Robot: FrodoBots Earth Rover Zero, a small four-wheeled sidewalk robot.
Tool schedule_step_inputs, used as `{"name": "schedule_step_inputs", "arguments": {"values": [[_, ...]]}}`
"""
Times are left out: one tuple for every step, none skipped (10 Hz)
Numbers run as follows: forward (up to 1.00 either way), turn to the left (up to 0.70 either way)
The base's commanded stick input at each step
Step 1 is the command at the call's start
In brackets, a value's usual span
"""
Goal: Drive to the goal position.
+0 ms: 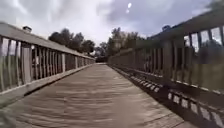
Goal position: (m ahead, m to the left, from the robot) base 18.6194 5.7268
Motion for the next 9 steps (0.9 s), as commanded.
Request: {"name": "schedule_step_inputs", "arguments": {"values": [[0.85, 0.34], [0.85, 0.34], [0.85, 0.28], [0.85, 0.02], [0.85, 0.00], [0.85, 0.00], [0.85, 0.00], [0.85, 0.00], [0.85, 0.00]]}}
